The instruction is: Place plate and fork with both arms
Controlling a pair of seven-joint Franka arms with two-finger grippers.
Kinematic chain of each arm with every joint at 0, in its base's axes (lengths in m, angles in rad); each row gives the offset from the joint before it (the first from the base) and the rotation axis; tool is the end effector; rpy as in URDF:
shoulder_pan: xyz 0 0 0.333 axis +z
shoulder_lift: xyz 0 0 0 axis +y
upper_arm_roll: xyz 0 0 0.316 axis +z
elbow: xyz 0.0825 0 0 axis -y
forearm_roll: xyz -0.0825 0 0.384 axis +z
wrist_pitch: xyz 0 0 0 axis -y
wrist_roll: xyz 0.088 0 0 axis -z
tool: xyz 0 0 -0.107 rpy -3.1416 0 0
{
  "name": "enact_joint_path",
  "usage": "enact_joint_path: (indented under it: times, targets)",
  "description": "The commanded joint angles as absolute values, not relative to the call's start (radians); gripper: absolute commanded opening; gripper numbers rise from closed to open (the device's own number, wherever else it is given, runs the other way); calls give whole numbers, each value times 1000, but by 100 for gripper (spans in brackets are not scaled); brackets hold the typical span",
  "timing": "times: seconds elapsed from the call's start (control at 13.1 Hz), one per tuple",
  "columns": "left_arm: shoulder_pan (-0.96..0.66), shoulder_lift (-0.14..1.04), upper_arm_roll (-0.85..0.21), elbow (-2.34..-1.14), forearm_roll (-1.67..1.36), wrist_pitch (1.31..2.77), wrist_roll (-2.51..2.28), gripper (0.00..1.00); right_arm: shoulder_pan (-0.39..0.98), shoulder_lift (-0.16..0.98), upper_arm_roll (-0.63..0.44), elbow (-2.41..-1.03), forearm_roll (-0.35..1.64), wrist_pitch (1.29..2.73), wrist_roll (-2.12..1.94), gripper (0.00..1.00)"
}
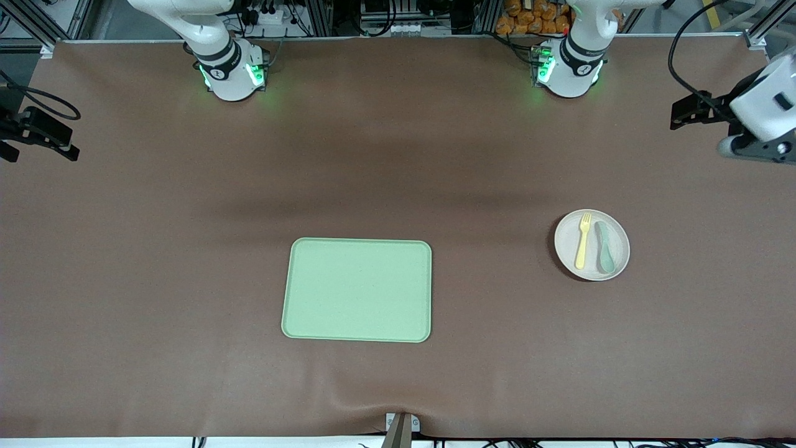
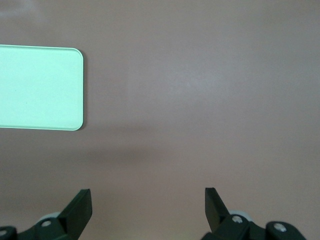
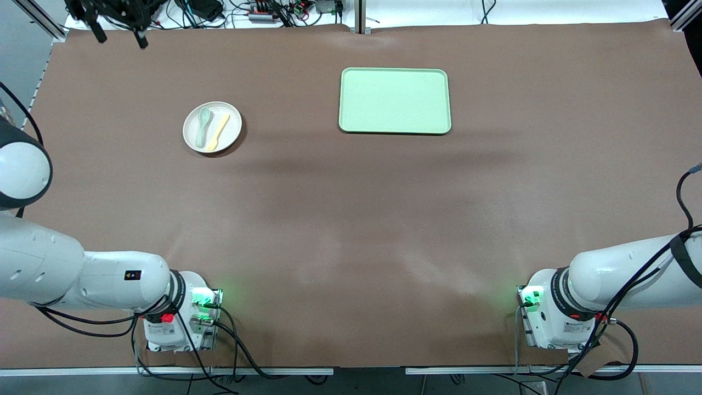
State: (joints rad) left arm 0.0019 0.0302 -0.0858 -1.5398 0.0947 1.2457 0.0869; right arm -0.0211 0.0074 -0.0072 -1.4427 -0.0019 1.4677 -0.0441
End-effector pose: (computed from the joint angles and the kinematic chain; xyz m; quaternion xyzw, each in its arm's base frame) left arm 0.5245 -0.0311 0.6003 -0.9829 0.0766 0.1613 0.0452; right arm 0.5458 -0.0157 0.6711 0.9999 0.0078 0.0088 0.0013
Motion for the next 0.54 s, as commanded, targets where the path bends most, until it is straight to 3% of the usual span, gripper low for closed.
enact_joint_path:
  times: [0.0,0.46]
  targets:
    - [-5,52,-101,-1627,219,1246,90,100,-23,5,-5,-1434,-6,1463,-49,100]
    - [11,245,-101,-1628,284,1295,89,100,-23,5,-6,-1434,-6,1463,-49,100]
